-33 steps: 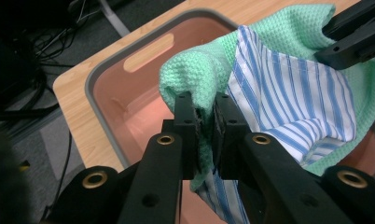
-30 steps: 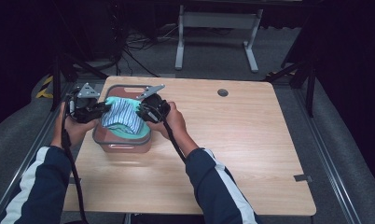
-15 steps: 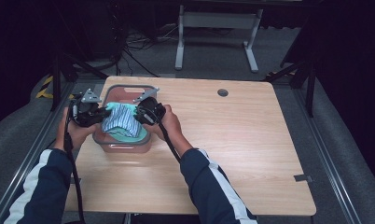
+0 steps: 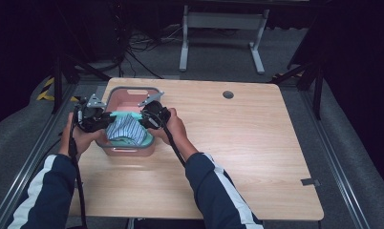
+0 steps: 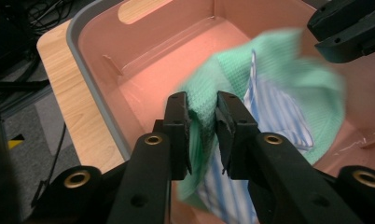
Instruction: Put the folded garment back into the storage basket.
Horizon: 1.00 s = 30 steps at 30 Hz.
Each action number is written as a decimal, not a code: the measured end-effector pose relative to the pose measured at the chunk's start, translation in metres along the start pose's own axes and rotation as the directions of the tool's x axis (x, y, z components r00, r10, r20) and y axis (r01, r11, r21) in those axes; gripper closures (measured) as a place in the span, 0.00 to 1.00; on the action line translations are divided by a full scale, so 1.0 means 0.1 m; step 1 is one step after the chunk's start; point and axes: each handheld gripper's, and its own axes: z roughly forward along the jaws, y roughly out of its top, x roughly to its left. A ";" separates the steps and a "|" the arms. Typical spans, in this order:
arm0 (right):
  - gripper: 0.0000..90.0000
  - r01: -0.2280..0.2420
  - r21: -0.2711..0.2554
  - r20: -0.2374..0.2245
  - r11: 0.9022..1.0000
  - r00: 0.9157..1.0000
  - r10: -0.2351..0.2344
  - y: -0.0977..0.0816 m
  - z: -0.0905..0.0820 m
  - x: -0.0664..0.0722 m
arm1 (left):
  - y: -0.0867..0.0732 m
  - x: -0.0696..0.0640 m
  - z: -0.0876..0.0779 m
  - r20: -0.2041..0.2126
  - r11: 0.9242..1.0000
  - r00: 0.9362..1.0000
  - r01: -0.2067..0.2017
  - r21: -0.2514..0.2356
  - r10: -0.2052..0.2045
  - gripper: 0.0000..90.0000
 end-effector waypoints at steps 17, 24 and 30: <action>0.81 0.028 0.001 0.038 1.000 0.999 -0.028 -0.03 -0.13 -0.04 | 0.02 -0.07 -0.08 -0.008 0.999 1.000 -0.001 -0.042 0.000 0.71; 0.78 0.064 0.012 0.060 0.998 0.996 -0.065 -0.10 -0.25 -0.07 | 0.08 -0.20 -0.16 -0.018 0.996 1.000 -0.013 -0.093 0.012 0.65; 0.73 0.083 0.017 0.069 0.996 0.994 -0.084 -0.16 -0.39 -0.12 | 0.12 -0.33 -0.19 -0.010 0.992 1.000 -0.026 -0.120 0.025 0.62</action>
